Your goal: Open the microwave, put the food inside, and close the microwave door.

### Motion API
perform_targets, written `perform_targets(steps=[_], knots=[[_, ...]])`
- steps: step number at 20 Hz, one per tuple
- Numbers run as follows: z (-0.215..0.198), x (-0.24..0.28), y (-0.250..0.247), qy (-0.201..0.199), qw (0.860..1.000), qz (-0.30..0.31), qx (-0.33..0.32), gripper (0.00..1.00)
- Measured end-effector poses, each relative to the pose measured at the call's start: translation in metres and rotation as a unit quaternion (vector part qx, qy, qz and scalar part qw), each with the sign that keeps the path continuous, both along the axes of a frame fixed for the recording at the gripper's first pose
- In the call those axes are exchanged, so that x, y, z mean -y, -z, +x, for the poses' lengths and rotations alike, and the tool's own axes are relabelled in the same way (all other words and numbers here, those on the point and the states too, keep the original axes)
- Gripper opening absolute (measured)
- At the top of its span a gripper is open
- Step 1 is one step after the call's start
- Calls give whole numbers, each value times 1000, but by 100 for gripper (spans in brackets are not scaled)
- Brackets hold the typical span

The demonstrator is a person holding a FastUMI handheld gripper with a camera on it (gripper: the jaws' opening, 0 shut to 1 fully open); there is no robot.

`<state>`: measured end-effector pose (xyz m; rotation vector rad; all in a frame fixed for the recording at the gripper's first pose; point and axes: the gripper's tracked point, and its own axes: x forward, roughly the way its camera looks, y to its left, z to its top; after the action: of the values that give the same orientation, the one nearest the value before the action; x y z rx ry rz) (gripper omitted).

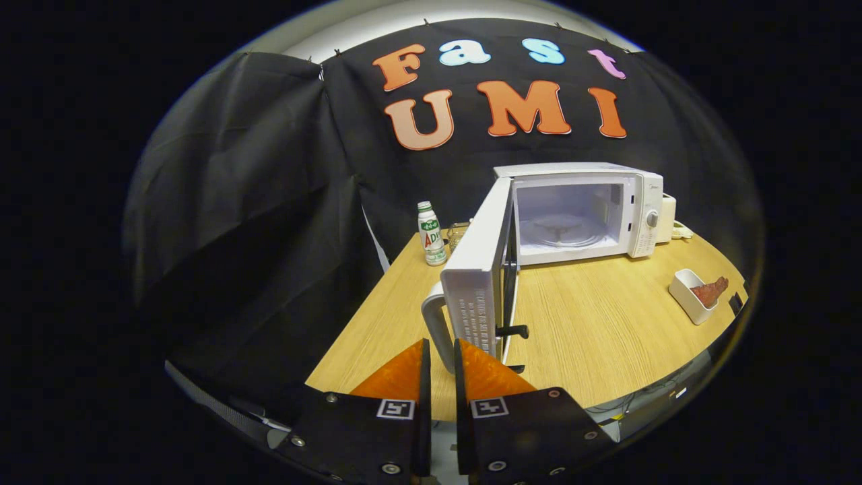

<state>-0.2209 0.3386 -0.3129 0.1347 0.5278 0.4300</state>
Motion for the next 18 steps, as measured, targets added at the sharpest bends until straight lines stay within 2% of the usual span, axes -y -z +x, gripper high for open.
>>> perform_targets(steps=[3, 5, 7, 9, 10, 12, 16, 18], knots=[[-3, 16, -13, 2, 1000, 18, 2, 16], [0, 37, -22, 15, 1000, 15, 12, 30], [14, 65, -31, 40, 999, 9, 29, 38], [27, 92, -39, 62, 997, 2, 47, 52], [36, 105, -44, 72, 996, -2, 56, 63], [56, 135, -54, 84, 993, -24, 83, 76], [96, 204, -61, 115, 986, -49, 114, 96], [118, 246, -65, 140, 981, -60, 124, 97]])
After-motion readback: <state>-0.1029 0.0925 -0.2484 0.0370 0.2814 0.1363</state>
